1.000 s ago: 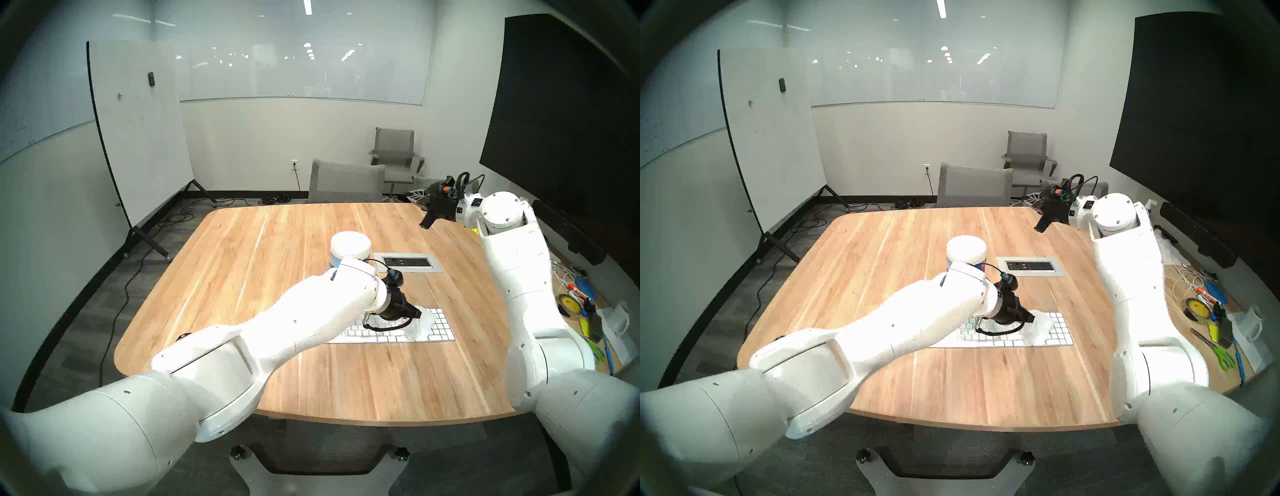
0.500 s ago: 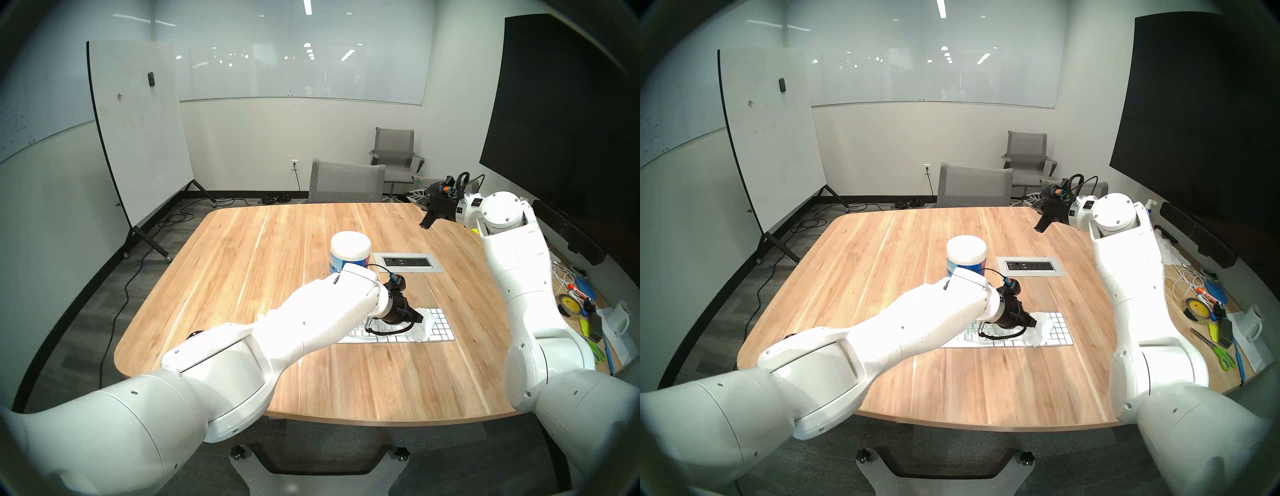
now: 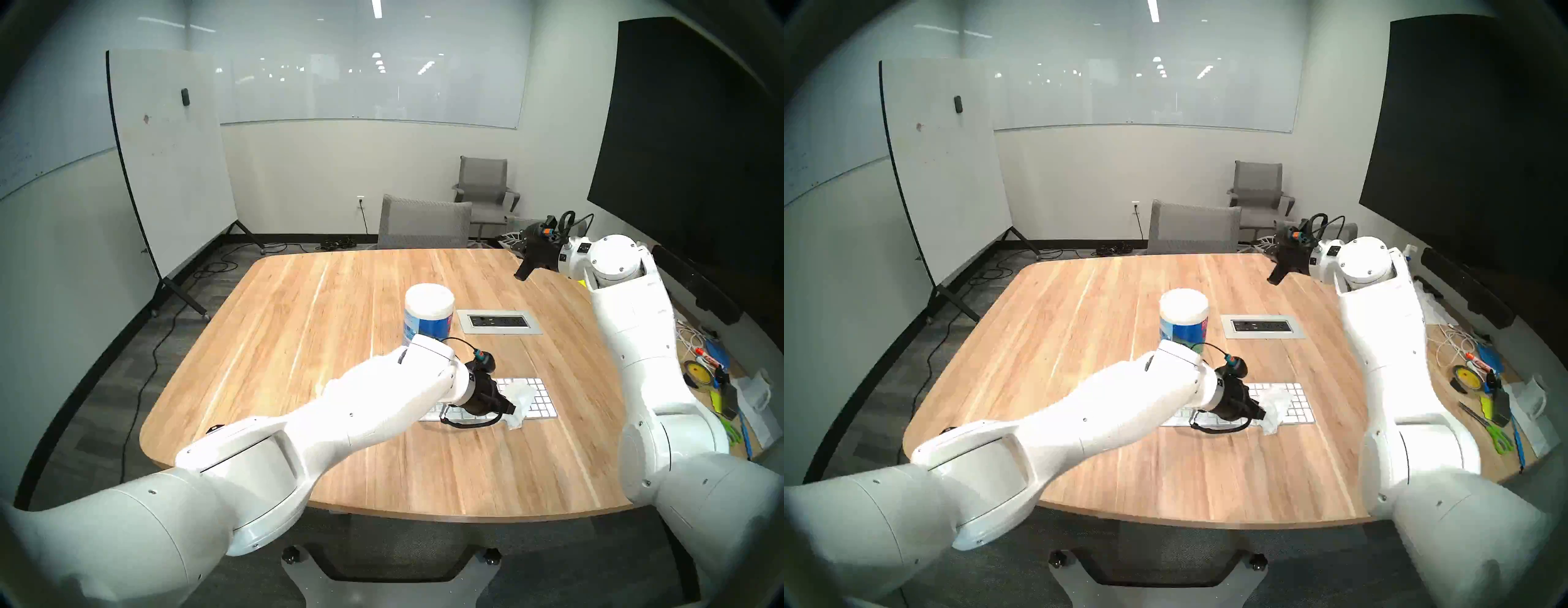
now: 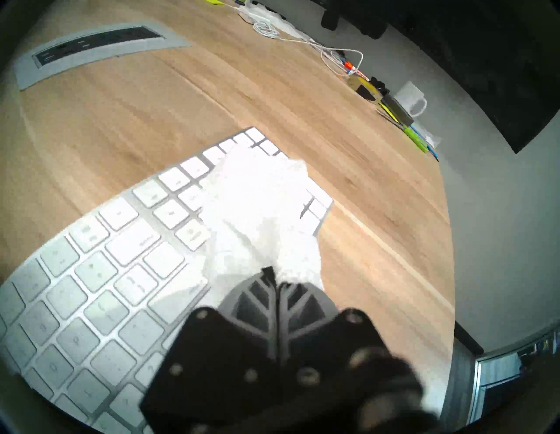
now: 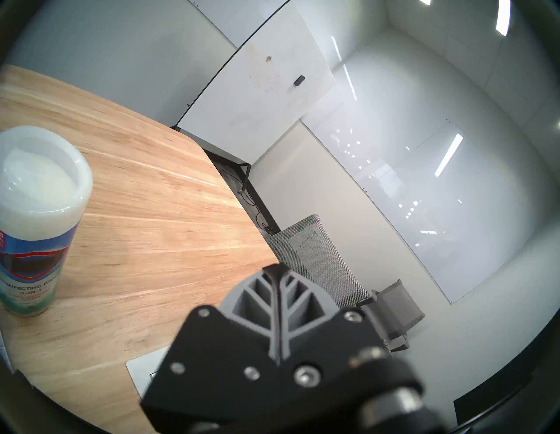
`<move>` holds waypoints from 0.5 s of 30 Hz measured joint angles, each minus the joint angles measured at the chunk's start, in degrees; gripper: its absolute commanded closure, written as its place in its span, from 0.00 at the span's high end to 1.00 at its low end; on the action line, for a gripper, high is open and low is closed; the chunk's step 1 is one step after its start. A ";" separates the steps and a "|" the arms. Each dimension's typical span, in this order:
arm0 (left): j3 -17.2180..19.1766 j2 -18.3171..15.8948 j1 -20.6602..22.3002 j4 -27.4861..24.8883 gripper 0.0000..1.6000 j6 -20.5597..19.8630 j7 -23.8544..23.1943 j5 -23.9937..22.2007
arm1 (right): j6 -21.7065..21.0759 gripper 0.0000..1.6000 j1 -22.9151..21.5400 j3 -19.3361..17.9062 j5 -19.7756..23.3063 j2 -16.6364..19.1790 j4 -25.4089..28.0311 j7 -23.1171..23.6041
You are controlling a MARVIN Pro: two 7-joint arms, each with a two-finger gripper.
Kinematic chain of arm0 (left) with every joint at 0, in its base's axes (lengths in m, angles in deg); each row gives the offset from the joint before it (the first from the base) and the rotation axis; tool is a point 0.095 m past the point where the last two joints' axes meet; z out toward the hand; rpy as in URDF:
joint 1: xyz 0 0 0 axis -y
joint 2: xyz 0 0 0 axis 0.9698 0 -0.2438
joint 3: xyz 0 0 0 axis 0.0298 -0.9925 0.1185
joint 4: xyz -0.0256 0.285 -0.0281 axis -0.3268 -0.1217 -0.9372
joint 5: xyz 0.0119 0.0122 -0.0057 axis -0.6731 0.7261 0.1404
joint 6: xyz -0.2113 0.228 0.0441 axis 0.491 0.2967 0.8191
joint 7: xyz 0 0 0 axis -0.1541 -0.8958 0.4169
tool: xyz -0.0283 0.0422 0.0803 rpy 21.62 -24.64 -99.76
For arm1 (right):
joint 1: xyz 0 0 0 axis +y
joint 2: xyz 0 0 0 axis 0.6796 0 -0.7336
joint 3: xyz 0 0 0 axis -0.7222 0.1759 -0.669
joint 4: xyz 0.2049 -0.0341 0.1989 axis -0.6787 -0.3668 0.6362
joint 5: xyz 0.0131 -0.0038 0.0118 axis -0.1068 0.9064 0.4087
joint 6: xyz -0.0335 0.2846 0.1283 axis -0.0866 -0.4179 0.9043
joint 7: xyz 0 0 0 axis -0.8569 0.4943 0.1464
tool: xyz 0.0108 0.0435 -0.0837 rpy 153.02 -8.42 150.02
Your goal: Wipe the keyboards and mice with a disinfecting wipe, then set the wipe down
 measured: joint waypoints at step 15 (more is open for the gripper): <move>2.18 -8.50 -5.24 -11.56 0.00 -0.26 4.09 -0.55 | 0.01 0.00 0.00 0.00 0.00 0.00 -0.01 -0.01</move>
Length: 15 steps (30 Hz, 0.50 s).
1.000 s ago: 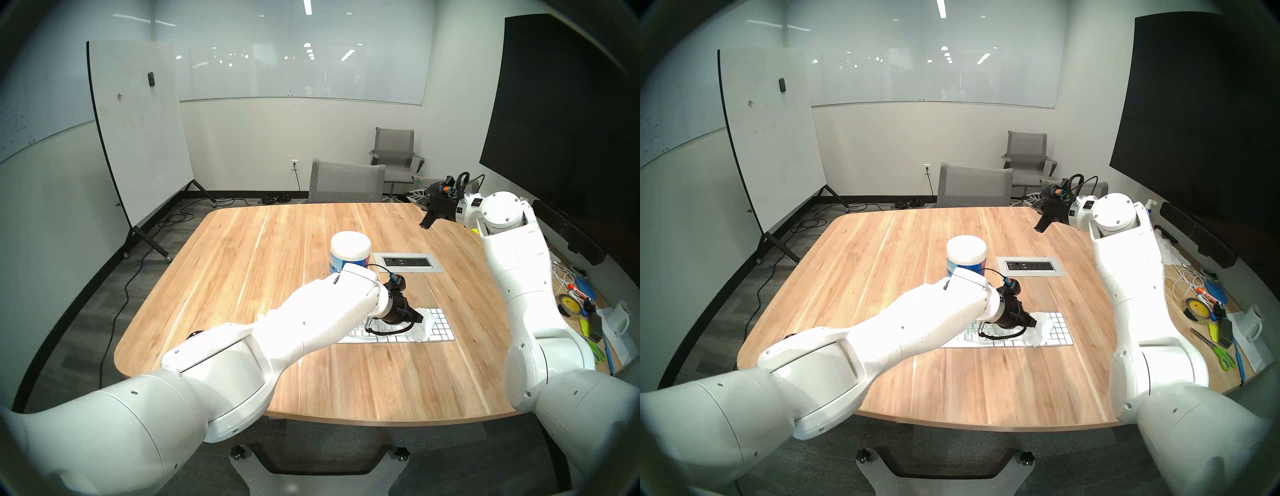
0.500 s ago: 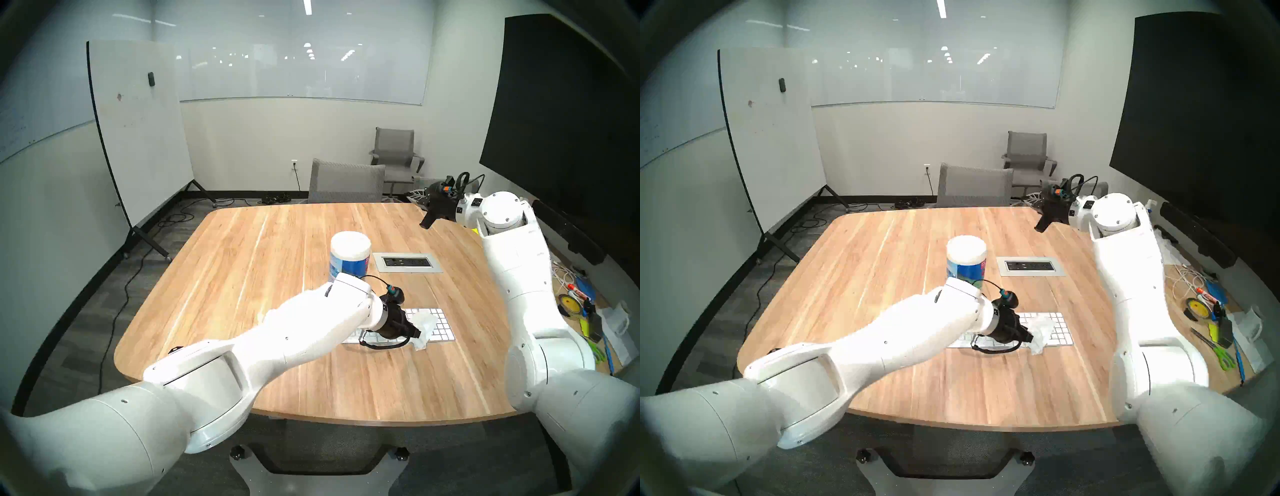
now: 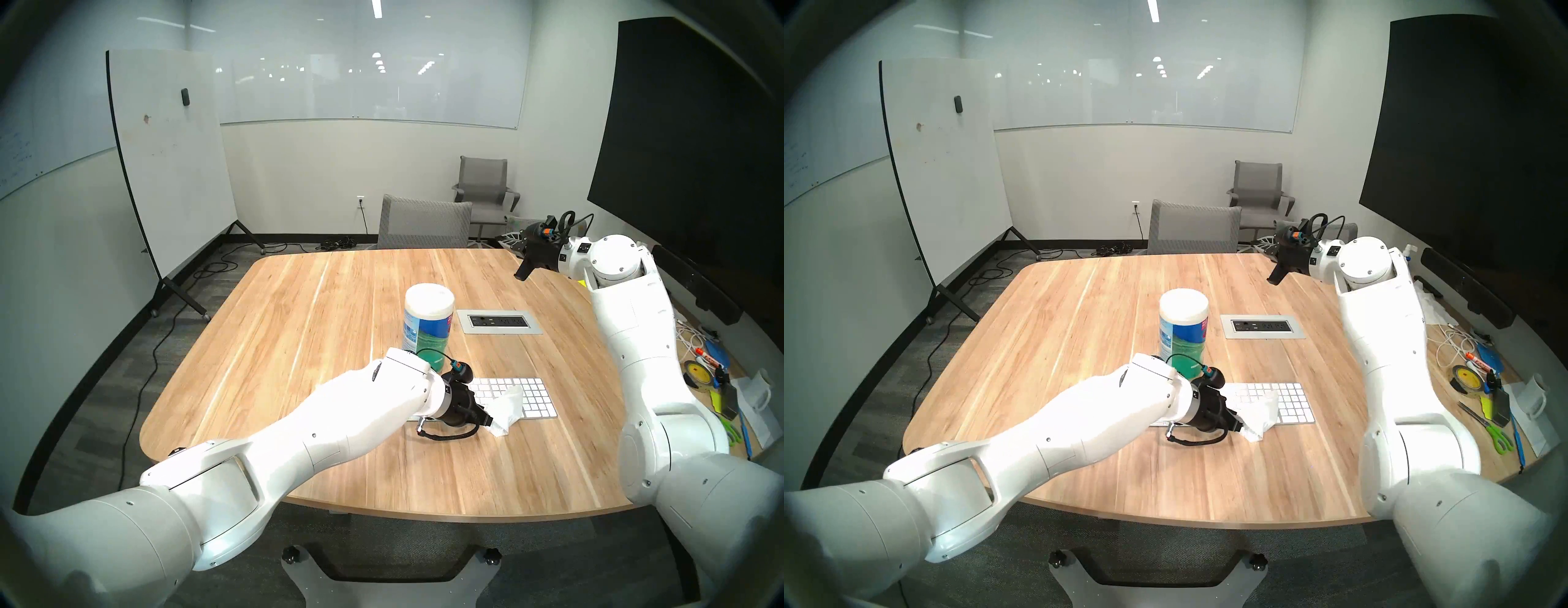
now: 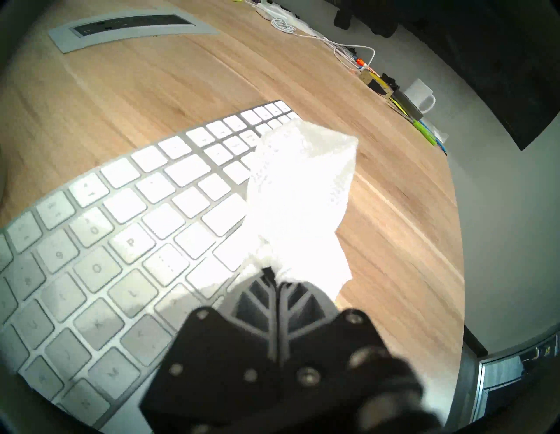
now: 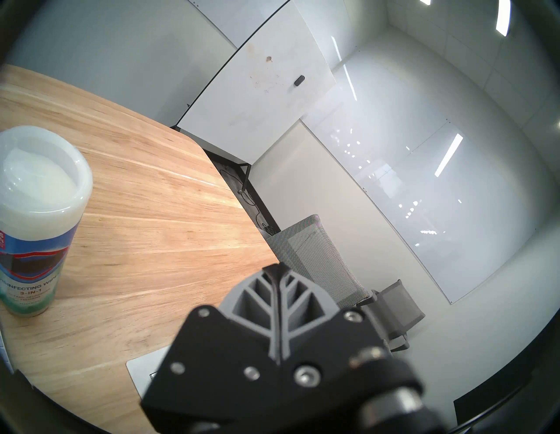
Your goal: Wipe the keyboards and mice with a disinfecting wipe, then set the wipe down
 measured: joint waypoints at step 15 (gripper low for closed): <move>2.59 -8.35 -4.56 -11.60 0.00 -0.34 3.67 -1.20 | 0.01 0.00 0.00 0.00 0.00 0.00 -0.01 0.00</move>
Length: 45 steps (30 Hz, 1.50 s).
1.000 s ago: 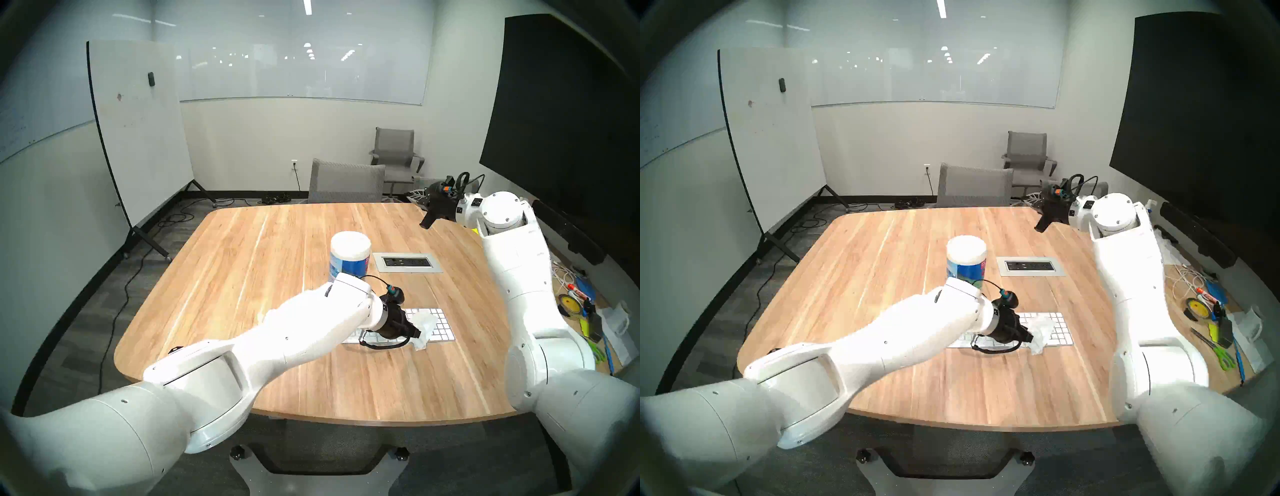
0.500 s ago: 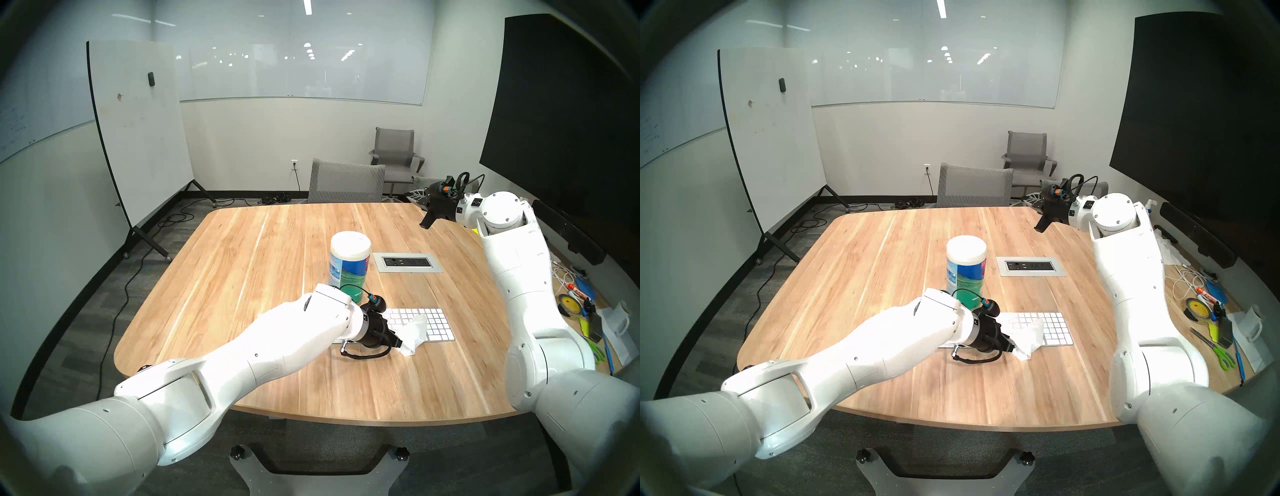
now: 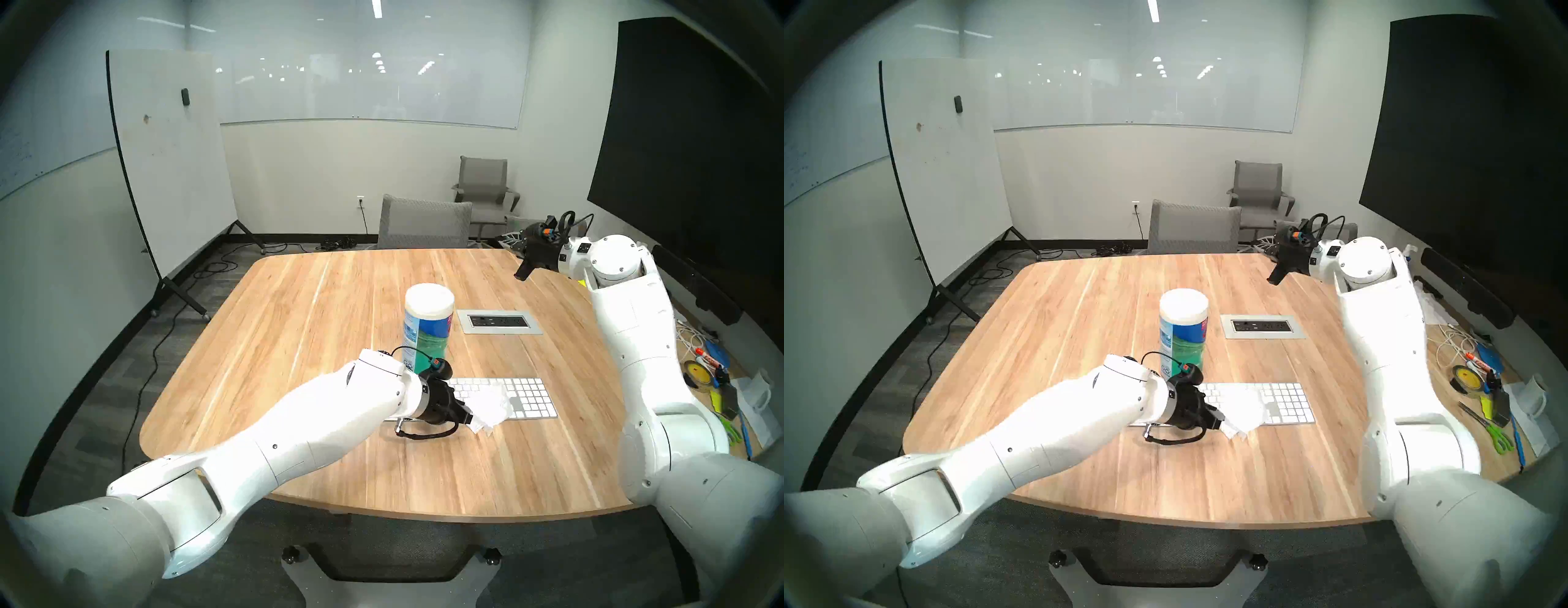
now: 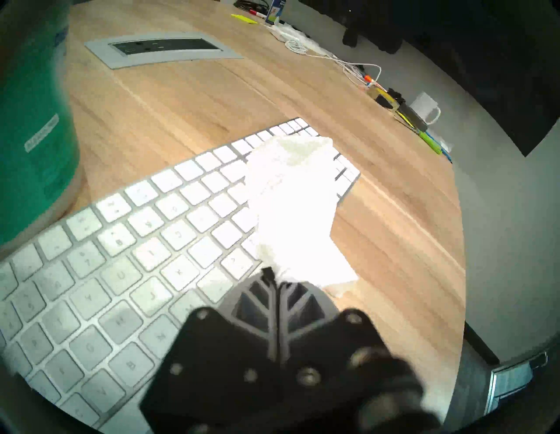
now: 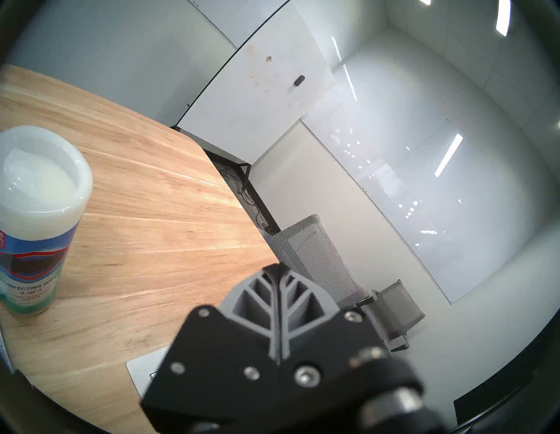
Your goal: Wipe the keyboards and mice with a disinfecting wipe, then set the wipe down
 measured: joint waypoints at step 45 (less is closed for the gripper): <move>19.36 -29.13 -25.84 -28.46 0.00 16.07 14.96 -4.51 | -0.01 0.00 0.00 0.00 0.00 0.00 0.01 0.00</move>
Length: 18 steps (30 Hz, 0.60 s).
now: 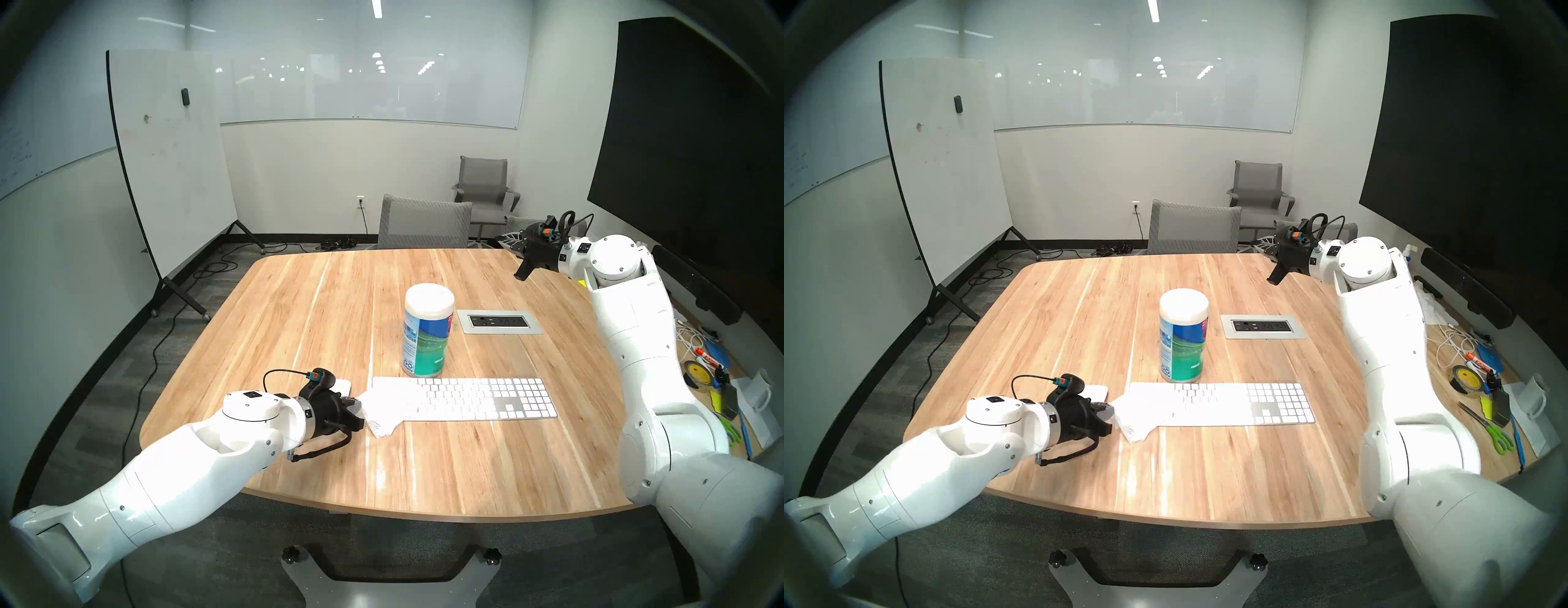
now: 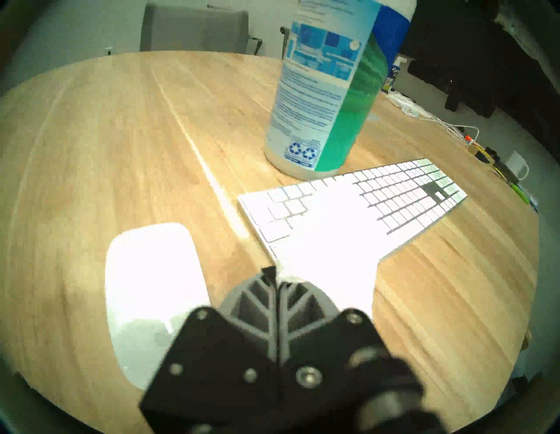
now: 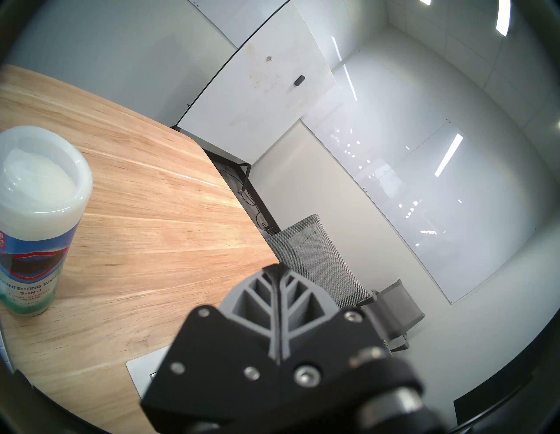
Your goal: Wipe the keyboards and mice with a disinfecting wipe, then set the wipe down
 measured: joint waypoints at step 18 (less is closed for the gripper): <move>5.88 -0.86 0.85 -11.79 0.00 1.06 7.18 -2.33 | 0.00 0.00 0.00 0.00 0.00 0.00 0.00 0.00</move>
